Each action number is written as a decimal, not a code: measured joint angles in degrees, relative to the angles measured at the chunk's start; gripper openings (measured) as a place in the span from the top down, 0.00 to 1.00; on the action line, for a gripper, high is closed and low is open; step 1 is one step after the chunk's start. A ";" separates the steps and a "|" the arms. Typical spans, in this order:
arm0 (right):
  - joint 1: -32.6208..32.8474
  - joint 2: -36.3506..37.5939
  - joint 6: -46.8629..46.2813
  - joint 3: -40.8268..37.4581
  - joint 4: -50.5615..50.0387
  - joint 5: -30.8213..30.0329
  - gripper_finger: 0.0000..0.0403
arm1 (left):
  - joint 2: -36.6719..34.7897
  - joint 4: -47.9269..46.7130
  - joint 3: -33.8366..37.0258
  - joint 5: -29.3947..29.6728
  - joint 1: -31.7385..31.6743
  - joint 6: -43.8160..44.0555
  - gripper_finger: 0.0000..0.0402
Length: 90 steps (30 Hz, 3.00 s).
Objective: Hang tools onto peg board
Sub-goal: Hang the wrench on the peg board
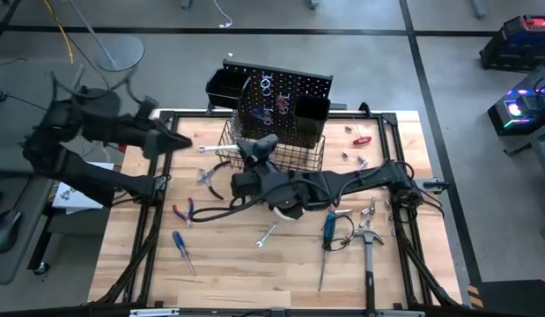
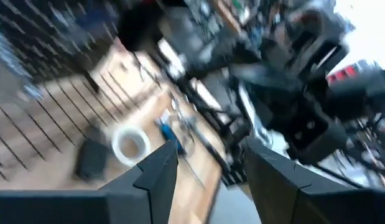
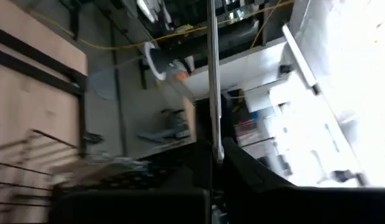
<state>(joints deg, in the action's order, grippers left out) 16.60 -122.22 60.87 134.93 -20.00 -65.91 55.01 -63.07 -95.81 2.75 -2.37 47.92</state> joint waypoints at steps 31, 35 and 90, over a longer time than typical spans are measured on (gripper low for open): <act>-17.94 -3.13 -81.89 -0.11 -40.63 53.98 1.00 | -37.15 40.39 52.96 -2.00 2.14 0.86 0.58; -18.17 -3.12 -81.69 -0.11 -43.58 53.96 1.00 | -38.68 41.95 54.95 0.74 2.72 0.32 0.58; -18.24 -1.34 -73.82 0.00 -48.05 43.34 0.49 | -37.89 33.09 54.84 2.04 2.80 -4.53 0.58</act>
<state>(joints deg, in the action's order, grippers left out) -1.64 -123.55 -12.95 134.93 -68.05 -22.58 17.12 -29.98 -40.97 4.79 0.43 43.39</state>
